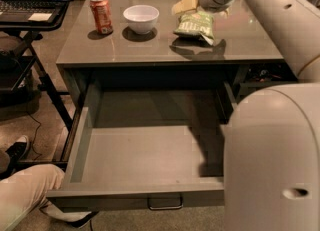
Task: Place green jalapeno chip bag into top drawer
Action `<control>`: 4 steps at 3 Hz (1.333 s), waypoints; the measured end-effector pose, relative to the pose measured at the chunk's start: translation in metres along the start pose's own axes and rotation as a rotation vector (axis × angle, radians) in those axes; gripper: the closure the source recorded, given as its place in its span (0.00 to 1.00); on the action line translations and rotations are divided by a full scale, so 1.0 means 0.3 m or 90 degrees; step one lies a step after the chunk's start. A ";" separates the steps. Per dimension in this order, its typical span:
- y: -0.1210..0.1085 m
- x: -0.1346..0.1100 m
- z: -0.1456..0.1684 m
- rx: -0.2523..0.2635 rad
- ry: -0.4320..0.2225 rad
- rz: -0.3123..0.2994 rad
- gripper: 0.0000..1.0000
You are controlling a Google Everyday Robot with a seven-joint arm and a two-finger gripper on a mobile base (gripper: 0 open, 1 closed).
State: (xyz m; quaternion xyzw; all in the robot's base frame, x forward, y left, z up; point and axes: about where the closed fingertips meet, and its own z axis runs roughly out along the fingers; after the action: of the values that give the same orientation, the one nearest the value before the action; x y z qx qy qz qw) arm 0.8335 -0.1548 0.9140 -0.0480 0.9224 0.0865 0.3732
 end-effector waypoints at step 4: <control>-0.015 0.107 0.258 0.046 0.064 0.060 0.00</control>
Offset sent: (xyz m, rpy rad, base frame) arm 0.0411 0.0150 -0.0513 -0.0003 0.0657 -0.1233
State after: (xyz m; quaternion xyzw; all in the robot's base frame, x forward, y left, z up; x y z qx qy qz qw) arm 0.8638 -0.1448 0.8366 0.0044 0.9437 0.0681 0.3238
